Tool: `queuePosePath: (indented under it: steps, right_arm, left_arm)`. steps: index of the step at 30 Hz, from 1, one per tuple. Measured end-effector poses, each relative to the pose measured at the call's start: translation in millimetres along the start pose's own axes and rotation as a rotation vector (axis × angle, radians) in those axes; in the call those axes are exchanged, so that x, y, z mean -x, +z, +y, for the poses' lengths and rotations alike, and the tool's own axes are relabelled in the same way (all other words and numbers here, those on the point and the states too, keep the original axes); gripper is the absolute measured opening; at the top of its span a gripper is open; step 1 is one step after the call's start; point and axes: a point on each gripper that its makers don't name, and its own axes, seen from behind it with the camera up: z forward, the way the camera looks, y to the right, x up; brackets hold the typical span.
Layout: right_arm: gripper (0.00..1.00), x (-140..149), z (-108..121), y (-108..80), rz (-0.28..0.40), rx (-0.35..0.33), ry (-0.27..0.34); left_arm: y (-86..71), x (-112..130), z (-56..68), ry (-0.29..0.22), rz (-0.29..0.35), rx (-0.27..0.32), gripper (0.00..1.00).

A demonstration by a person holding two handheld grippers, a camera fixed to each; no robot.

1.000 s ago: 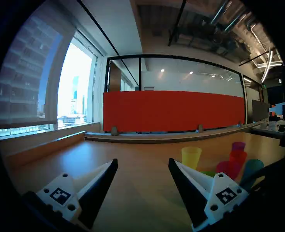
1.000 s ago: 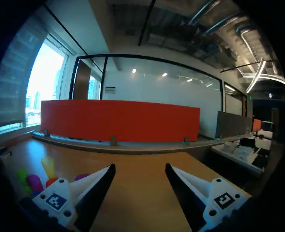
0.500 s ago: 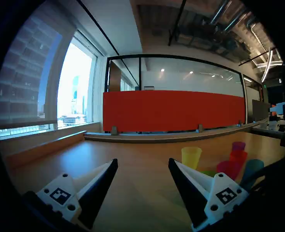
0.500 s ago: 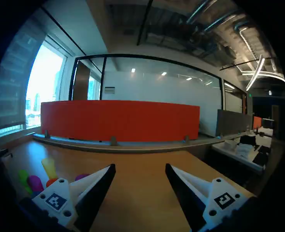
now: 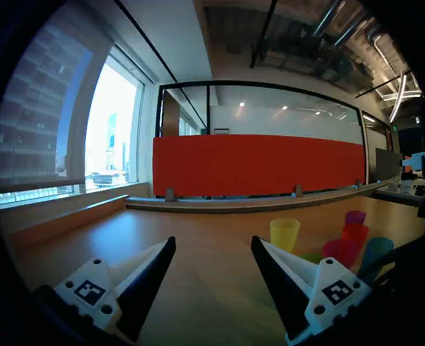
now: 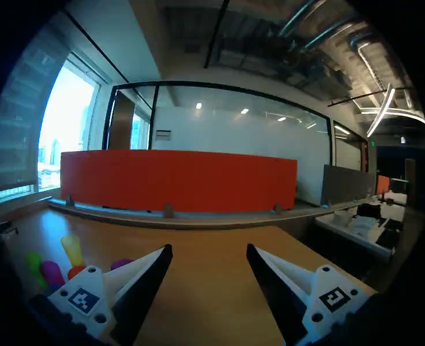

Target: Pour water

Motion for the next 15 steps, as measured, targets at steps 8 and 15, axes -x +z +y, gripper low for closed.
queuePosePath:
  steps: [8,15]
  right_arm:
    - [1.0,-7,-7,-3.7,0.044,-0.02,0.001]
    - [1.0,-2,-12,-4.7,0.064,-0.039,-0.015]
  left_arm:
    - [-0.4,0,-0.6,0.0,0.0,0.0,0.98]
    - [-0.4,0,-0.2,0.0,0.0,0.0,0.98]
